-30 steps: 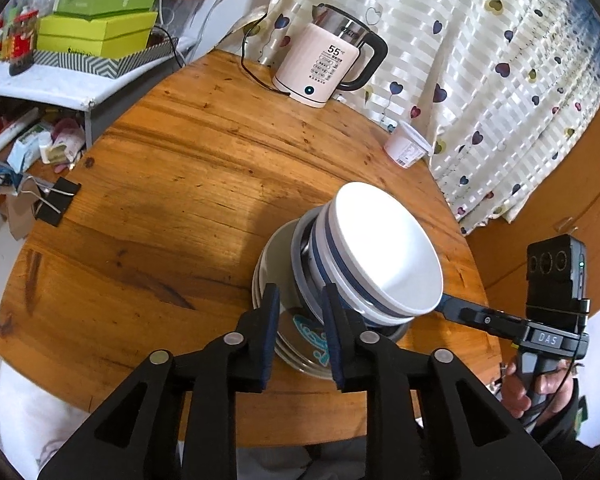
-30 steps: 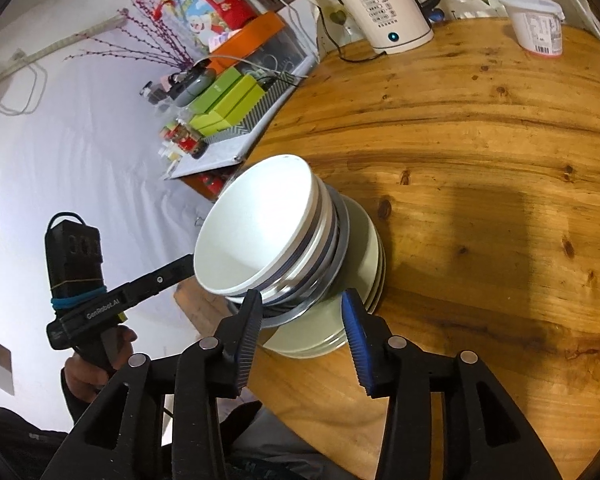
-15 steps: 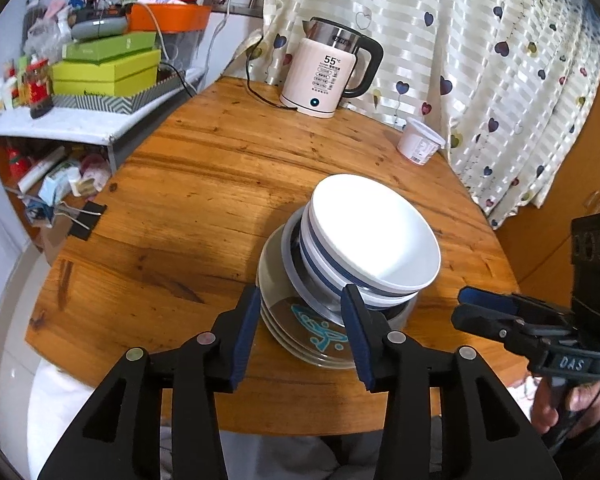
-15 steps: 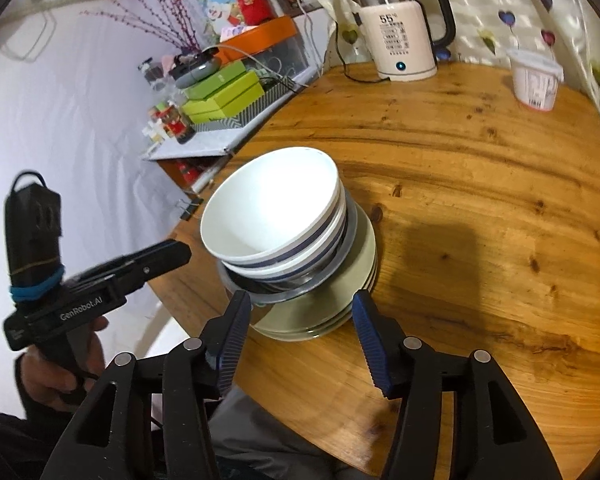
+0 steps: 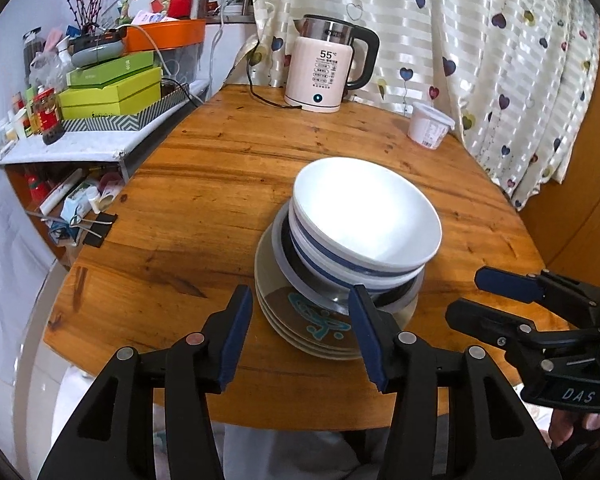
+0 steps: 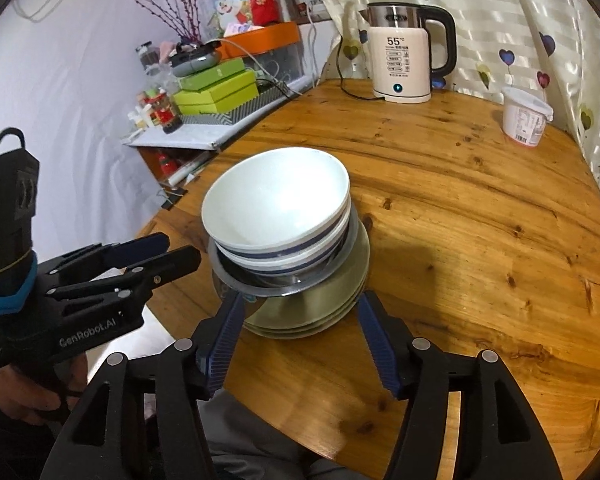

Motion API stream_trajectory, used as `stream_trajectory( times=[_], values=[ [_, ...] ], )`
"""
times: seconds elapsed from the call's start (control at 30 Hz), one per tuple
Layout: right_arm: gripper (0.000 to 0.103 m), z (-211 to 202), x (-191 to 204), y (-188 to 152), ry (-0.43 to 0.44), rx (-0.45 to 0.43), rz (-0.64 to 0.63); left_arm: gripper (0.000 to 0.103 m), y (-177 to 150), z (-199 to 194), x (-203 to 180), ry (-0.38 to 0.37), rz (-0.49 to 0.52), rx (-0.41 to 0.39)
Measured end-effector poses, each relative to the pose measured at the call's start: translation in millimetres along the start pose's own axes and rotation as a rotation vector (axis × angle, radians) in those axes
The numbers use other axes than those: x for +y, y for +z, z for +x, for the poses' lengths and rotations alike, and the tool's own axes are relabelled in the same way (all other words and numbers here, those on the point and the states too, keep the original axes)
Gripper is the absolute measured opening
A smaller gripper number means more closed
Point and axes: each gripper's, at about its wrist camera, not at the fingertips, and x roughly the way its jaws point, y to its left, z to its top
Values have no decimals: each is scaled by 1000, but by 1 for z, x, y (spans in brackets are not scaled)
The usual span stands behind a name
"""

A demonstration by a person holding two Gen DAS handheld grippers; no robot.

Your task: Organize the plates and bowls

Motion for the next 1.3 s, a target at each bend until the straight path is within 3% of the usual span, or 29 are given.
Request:
stream_trajectory(
  times=[0.27, 0.6, 1.3],
  values=[
    [62, 9, 8, -5, -61, 6, -30, 51, -6, 9, -4, 18, -17, 24],
    [62, 15, 10, -6, -65, 21, -48, 51, -5, 14, -7, 68, -14, 41],
    [62, 19, 12, -6, -62, 32, -47, 51, -9, 16, -7, 70, -17, 58]
  ],
)
